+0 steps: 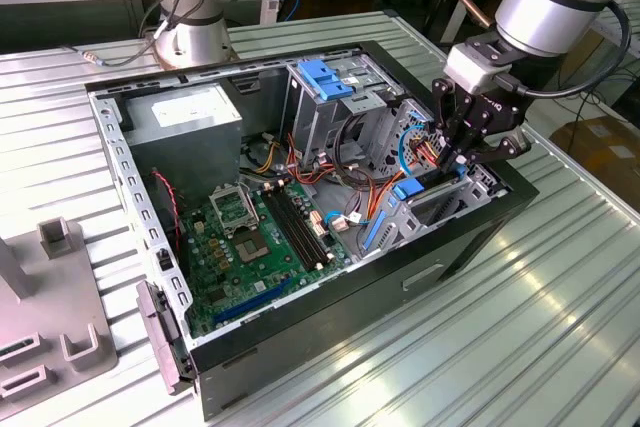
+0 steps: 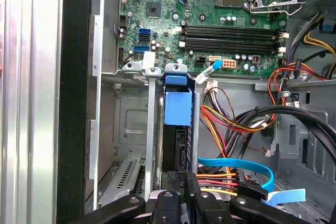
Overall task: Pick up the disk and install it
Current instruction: 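Insert the first disk wire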
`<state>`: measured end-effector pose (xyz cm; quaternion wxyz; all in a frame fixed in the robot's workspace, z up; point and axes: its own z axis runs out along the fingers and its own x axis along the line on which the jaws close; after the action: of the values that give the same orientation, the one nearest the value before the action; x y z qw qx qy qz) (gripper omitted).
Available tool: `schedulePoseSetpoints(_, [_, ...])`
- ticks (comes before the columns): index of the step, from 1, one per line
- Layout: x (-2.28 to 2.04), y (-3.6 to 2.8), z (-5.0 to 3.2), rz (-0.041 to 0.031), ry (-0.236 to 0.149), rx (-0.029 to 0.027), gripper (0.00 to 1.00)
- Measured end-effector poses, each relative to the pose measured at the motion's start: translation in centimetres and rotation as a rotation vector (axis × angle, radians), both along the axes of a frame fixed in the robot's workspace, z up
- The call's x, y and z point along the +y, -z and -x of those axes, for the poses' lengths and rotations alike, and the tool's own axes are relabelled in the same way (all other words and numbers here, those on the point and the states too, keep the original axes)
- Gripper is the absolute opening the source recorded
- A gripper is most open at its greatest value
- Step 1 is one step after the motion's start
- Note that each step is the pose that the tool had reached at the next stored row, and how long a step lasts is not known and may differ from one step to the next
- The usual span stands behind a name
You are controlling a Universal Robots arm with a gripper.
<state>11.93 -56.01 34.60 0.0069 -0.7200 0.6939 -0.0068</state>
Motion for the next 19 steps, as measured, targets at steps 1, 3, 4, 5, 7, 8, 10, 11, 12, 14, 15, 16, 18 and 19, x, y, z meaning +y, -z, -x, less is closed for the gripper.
schedulePoseSetpoints(1, [0.00, -0.12, -0.01, 0.0003, 0.000, 0.0000, 0.17])
schedulePoseSetpoints(3, [0.01, -0.14, -0.02, 0.0000, 0.000, 0.0000, 0.17])
schedulePoseSetpoints(4, [0.02, -0.17, -0.02, 0.0003, 0.000, 0.0000, 0.17])
schedulePoseSetpoints(5, [0.08, -0.18, -0.02, 0.0004, 0.000, 0.0000, 0.17])
schedulePoseSetpoints(7, [0.15, -0.17, -0.02, 0.0003, 0.000, 0.0000, 0.17])
schedulePoseSetpoints(8, [0.16, -0.16, -0.02, 0.0002, 0.000, 0.0000, 0.17])
schedulePoseSetpoints(10, [0.16, -0.15, -0.02, 0.0002, 0.000, 0.0000, 0.17])
schedulePoseSetpoints(11, [0.17, -0.14, -0.02, 0.0002, 0.000, 0.0000, 0.17])
schedulePoseSetpoints(12, [0.17, -0.08, -0.02, 0.0001, 0.000, 0.0000, 0.17])
schedulePoseSetpoints(14, [0.16, -0.03, -0.02, 0.0002, 0.000, 0.0000, 0.17])
schedulePoseSetpoints(15, [0.17, 0.00, -0.02, 0.0002, 0.000, 0.0000, 0.17])
schedulePoseSetpoints(16, [0.16, 0.02, -0.02, 0.0003, 0.000, 0.0000, 0.17])
schedulePoseSetpoints(18, [0.17, 0.10, -0.02, 0.0002, 0.000, 0.0000, 0.17])
schedulePoseSetpoints(19, [0.16, 0.16, -0.02, 0.0004, 0.000, 0.0000, 0.17])
